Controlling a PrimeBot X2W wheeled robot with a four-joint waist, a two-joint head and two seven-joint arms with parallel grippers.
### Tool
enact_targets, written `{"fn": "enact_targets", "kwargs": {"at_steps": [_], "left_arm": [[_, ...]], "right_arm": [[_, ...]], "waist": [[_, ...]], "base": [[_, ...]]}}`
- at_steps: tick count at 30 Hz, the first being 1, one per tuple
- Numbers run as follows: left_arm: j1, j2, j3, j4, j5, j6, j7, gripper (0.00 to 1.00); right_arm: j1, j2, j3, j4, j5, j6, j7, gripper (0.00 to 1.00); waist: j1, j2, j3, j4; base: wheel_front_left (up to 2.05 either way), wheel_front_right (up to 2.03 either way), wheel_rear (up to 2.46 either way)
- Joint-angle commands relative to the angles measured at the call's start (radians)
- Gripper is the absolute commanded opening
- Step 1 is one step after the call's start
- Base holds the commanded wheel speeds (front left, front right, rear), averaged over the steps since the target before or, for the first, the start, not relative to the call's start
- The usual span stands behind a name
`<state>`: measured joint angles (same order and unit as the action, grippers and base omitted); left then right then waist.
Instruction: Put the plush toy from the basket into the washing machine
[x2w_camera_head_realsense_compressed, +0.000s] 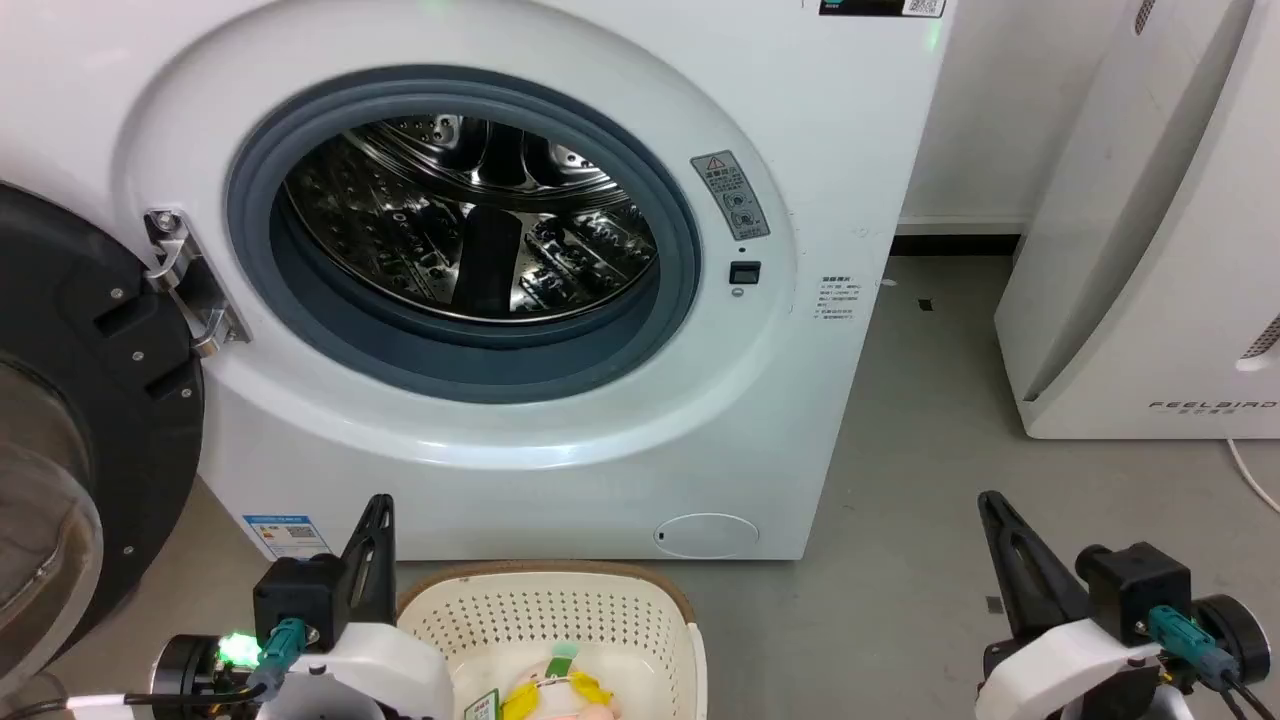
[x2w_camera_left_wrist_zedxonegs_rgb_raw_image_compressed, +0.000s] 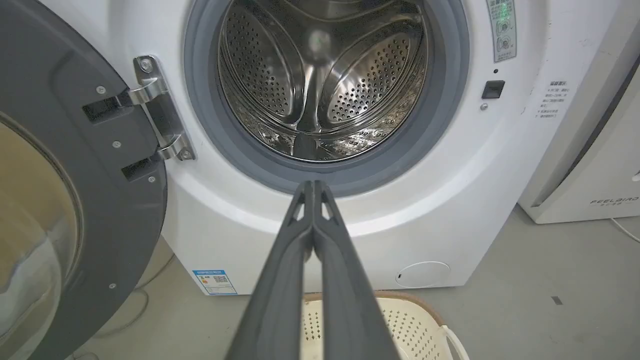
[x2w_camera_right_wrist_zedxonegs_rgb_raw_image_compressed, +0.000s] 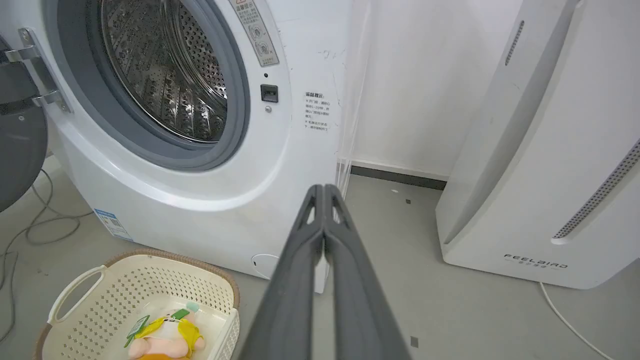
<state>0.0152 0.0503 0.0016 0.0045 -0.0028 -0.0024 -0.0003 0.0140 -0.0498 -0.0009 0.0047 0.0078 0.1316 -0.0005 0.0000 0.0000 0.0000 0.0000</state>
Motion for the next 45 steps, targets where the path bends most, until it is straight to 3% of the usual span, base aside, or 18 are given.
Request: {"fn": "enact_targets", "kwargs": {"at_steps": [1, 31, 32, 45], "left_arm": [[-0.015, 0.000, -0.002, -0.005, 0.003, 0.002, 0.000, 0.00], [-0.015, 0.000, -0.002, -0.005, 0.003, 0.002, 0.000, 0.00], [0.000, 0.000, 0.000, 0.000, 0.000, 0.000, 0.000, 1.00], [-0.008, 0.000, -0.012, 0.008, -0.014, 0.024, -0.023, 1.00]], "right_arm": [[-0.014, 0.000, 0.001, -0.005, -0.008, -0.001, 0.000, 0.00], [-0.014, 0.000, 0.001, -0.005, -0.008, -0.001, 0.000, 0.00], [0.000, 0.000, 0.000, 0.000, 0.000, 0.000, 0.000, 1.00], [-0.002, 0.000, -0.019, -0.007, 0.040, 0.000, -0.023, 1.00]], "waist": [[0.0000, 0.0000, 0.000, 0.000], [0.0000, 0.0000, 0.000, 0.000], [0.0000, 0.0000, 0.000, 0.000], [0.0000, 0.0000, 0.006, 0.000]], "base": [[0.00, 0.00, 0.00], [0.00, 0.00, 0.00], [0.00, 0.00, 0.00], [0.00, 0.00, 0.00]]}}
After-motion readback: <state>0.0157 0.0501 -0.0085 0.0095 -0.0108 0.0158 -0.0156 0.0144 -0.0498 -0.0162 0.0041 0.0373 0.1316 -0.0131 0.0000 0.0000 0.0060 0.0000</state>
